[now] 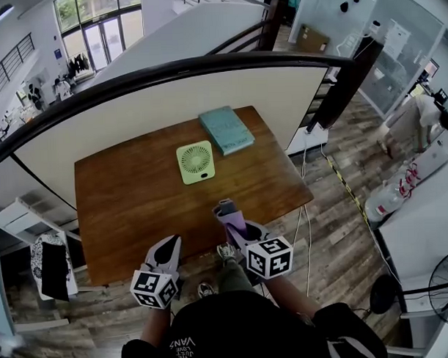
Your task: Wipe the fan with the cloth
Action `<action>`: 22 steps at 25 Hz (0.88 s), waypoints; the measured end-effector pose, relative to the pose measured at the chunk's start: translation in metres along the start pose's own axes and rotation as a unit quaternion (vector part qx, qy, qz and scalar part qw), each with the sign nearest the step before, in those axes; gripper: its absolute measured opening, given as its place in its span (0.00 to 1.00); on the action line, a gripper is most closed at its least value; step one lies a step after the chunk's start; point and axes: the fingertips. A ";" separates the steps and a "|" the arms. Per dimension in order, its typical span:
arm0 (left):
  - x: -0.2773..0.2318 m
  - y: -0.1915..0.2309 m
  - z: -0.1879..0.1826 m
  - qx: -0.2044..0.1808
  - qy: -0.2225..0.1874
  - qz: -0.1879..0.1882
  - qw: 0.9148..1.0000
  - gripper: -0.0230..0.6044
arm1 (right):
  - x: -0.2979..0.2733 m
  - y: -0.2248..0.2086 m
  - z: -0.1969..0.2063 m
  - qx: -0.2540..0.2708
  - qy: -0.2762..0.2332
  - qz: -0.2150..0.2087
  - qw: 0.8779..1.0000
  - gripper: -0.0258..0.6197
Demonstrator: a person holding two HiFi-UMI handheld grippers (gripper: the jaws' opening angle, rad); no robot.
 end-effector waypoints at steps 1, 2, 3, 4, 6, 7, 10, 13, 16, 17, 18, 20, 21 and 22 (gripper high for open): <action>0.001 0.000 0.000 0.000 -0.001 -0.001 1.000 0.05 | 0.000 0.000 0.001 0.001 0.000 0.000 1.000 0.19; 0.001 -0.001 0.000 0.000 -0.002 -0.001 1.000 0.05 | 0.001 0.000 0.001 0.001 0.001 0.000 1.000 0.19; 0.001 -0.001 -0.001 0.000 -0.004 -0.002 1.000 0.05 | 0.002 0.000 0.001 0.002 0.001 0.000 1.000 0.19; 0.002 -0.002 -0.002 0.000 -0.006 -0.003 1.000 0.05 | 0.002 -0.001 0.001 0.002 0.001 0.001 1.000 0.19; 0.002 -0.003 -0.004 0.000 -0.010 -0.005 1.000 0.05 | 0.002 0.000 0.000 0.002 0.000 -0.001 1.000 0.19; 0.002 -0.003 -0.004 0.001 -0.011 -0.005 1.000 0.05 | 0.002 0.000 0.000 0.001 0.000 -0.002 1.000 0.19; 0.002 -0.002 -0.004 0.001 -0.011 -0.007 1.000 0.05 | 0.001 0.001 0.001 0.002 0.002 -0.004 1.000 0.19; 0.004 -0.001 -0.004 0.003 -0.011 -0.011 1.000 0.05 | 0.000 0.002 0.002 0.003 0.004 -0.006 1.000 0.19; 0.006 0.002 -0.003 0.004 -0.009 -0.013 1.000 0.05 | -0.002 0.003 0.002 0.004 0.006 -0.007 1.000 0.19; 0.005 0.002 -0.003 0.005 -0.008 -0.013 1.000 0.05 | -0.003 0.004 0.002 0.004 0.006 -0.007 1.000 0.19; 0.005 0.003 -0.003 0.005 -0.007 -0.012 1.000 0.05 | -0.003 0.004 0.002 0.004 0.006 -0.007 1.000 0.19; 0.004 0.002 -0.002 0.006 -0.005 -0.010 1.000 0.05 | -0.004 0.004 0.002 0.004 0.007 -0.007 1.000 0.19; 0.004 0.001 -0.001 0.006 -0.004 -0.009 1.000 0.05 | -0.004 0.003 0.002 0.004 0.007 -0.007 1.000 0.19; 0.003 0.000 -0.001 0.007 -0.003 -0.008 1.000 0.05 | -0.004 0.002 0.002 0.003 0.007 -0.006 1.000 0.19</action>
Point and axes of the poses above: the fingertips, and each gripper's own axes: x backward along the fingers, y to its left, z out of its underside, and after that the axes turned 12 degrees about -y, right-handed
